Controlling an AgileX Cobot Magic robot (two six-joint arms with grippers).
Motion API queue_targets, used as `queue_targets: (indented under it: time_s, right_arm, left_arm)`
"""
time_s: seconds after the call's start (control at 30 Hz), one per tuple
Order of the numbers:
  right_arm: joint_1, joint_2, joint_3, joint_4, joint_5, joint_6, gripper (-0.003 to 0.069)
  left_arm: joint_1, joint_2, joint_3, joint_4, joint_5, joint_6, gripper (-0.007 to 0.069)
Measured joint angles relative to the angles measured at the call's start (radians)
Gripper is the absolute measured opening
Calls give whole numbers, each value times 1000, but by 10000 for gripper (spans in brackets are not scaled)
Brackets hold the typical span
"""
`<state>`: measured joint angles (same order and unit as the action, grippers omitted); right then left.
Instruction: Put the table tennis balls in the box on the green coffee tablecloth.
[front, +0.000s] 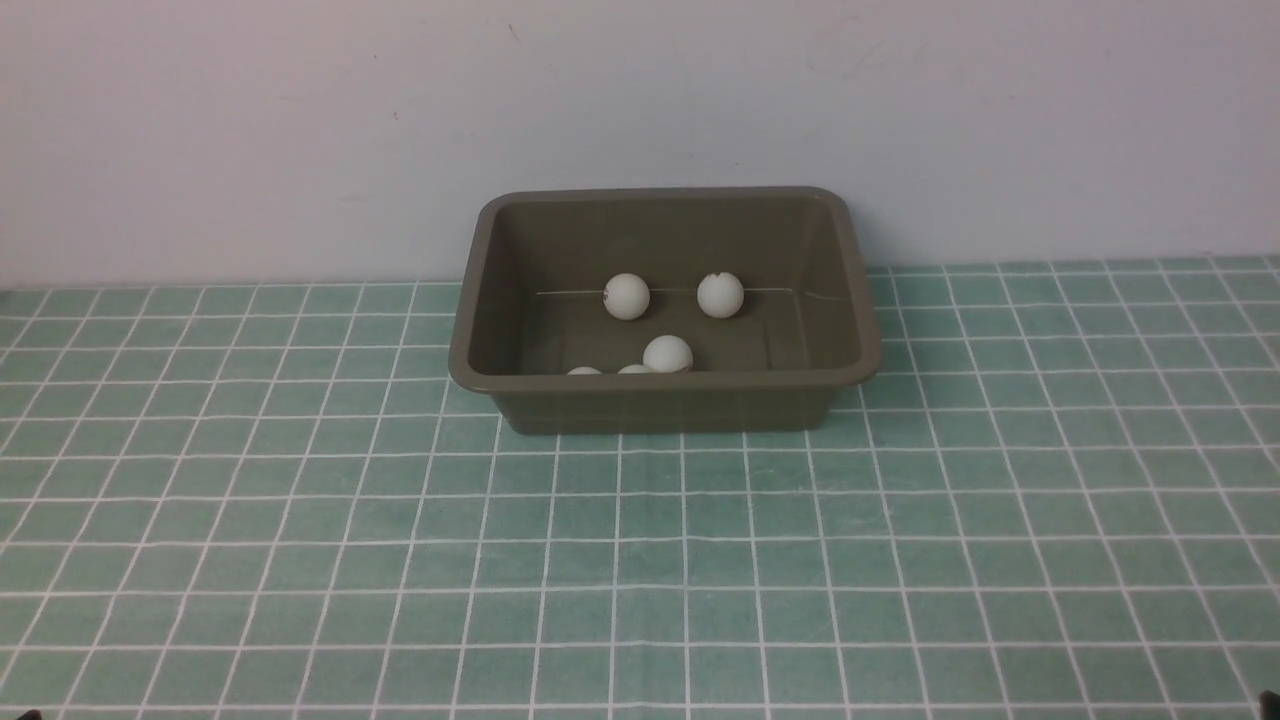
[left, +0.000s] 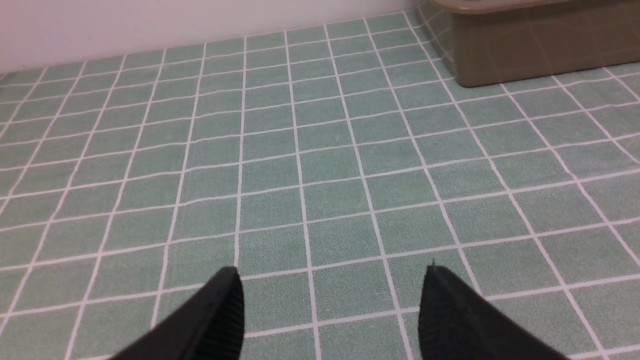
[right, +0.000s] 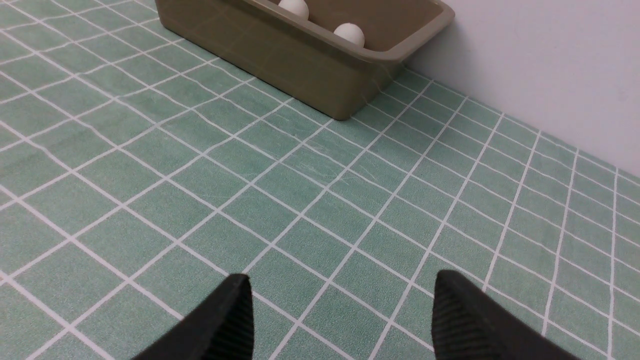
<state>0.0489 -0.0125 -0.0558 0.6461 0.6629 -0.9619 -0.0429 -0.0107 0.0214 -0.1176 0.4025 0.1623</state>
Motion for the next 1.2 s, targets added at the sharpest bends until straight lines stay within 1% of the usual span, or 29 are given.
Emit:
queue_targets:
  time_s: [0.33,0.4,0.5,0.53,0.6,0.7,0.73,0.8,0.83,0.9,1.0,1.2]
  right_arm:
    - [0,0,0,3,0,0,441]
    - [0,0,0,22,-5,1,441]
    - [0,0,0,63,-56,35,441]
    - [0,0,0,39,-107,99,441]
    - [0,0,0,-49,-166,230,441]
    - [0,0,0,-299,-223,576,441]
    - [0,0,0,-353,-225,673,441]
    - [0,0,0,-462,-223,827,441]
    - [0,0,0,-512,-218,879,441]
    - [0,0,0,-567,-205,930,441]
    - [0,0,15,-613,-191,955,441]
    - [0,0,61,-628,-193,953,441]
  left_arm:
    - [0,0,0,-1,0,0,426]
    - [0,0,0,-1,0,0,426]
    - [0,0,0,-2,0,0,426]
    - [0,0,0,-2,0,0,426]
    - [0,0,0,-2,0,0,426]
    - [0,0,0,-2,0,0,426]
    - [0,0,0,-2,0,0,426]
    - [0,0,0,-2,0,0,426]
    - [0,0,0,-2,0,0,426]
    - [0,0,0,-2,0,0,426]
    - [0,0,0,-2,0,0,426]
    - [0,0,0,-2,0,0,426]
